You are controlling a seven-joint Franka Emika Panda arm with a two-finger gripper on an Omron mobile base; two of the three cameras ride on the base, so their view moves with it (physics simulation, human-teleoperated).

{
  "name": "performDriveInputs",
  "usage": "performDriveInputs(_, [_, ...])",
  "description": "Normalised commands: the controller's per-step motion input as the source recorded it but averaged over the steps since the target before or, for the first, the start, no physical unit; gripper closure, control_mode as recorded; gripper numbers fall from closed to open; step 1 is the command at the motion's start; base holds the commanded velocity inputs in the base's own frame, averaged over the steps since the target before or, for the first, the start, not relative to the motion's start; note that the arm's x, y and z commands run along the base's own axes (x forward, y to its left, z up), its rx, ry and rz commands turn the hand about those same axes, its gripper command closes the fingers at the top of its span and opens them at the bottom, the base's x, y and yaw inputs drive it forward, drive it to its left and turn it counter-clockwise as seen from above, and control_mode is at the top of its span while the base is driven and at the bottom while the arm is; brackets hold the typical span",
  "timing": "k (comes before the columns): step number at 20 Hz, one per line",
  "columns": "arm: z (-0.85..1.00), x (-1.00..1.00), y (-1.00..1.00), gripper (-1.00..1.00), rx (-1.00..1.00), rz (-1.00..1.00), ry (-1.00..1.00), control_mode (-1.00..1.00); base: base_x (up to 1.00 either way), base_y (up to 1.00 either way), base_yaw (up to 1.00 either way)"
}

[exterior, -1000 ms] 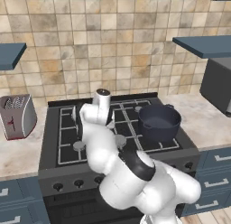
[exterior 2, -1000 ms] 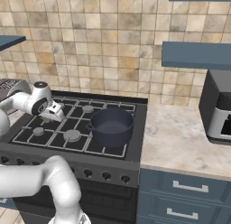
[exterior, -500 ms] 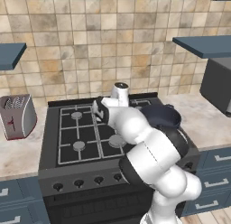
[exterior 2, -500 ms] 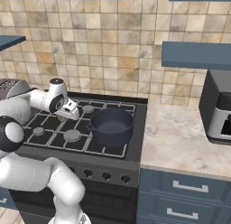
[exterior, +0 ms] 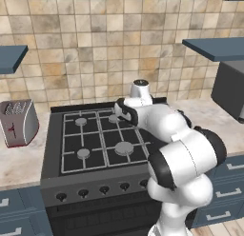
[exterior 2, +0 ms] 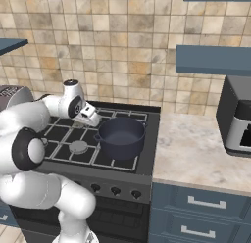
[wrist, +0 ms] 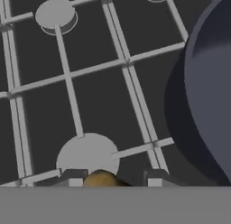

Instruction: Turn on the burner for the pot on the stove. Wait thirty seconds for the pot to heat up. Then add the garlic to the pot.

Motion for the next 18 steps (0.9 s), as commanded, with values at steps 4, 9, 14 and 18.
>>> performDriveInputs(4, [0.20,0.00,-0.38,1.00,-0.07,-0.13,-0.15,-1.00,0.00,0.00,0.00])
performDriveInputs(9, [0.15,0.00,-0.36,1.00,-0.03,-0.11,-0.13,-1.00,0.00,0.00,0.00])
performDriveInputs(14, [0.00,0.00,-0.41,1.00,0.00,-0.10,-0.01,-1.00,0.00,0.00,0.00])
performDriveInputs(18, [0.00,0.00,-0.39,1.00,0.00,-0.12,-0.02,-1.00,0.00,0.00,0.00])
